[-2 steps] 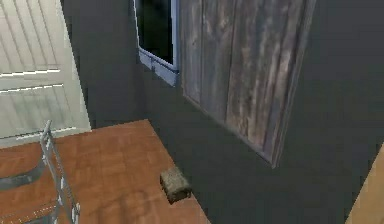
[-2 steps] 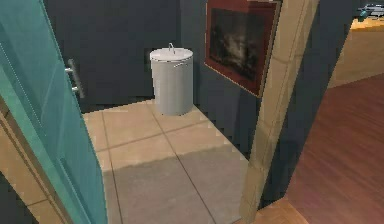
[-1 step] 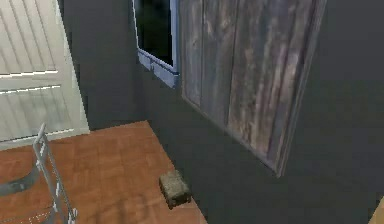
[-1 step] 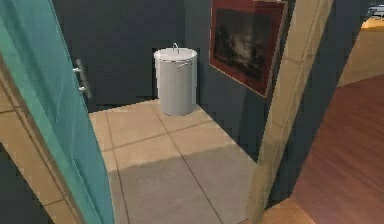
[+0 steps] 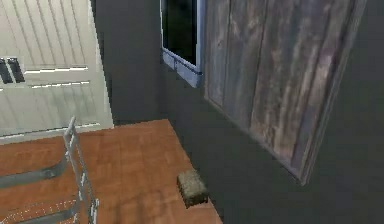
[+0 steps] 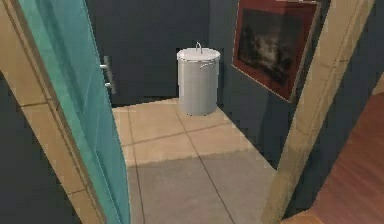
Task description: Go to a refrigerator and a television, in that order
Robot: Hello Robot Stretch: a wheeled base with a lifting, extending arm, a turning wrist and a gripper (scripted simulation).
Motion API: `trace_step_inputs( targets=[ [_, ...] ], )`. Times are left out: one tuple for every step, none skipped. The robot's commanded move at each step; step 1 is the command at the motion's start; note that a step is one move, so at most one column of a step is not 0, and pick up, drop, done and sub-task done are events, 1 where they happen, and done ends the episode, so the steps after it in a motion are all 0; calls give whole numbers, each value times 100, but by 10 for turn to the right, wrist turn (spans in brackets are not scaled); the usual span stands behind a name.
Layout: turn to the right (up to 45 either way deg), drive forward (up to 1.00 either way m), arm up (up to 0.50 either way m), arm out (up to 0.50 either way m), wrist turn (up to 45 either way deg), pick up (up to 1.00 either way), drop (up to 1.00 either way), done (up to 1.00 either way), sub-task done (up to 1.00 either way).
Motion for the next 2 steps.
trace_step_inputs(
  targets=[
    [0,70,0,0,0,0,0,0,0],
    [0,0,0,0,0,0,0,100,0]
  ],
)
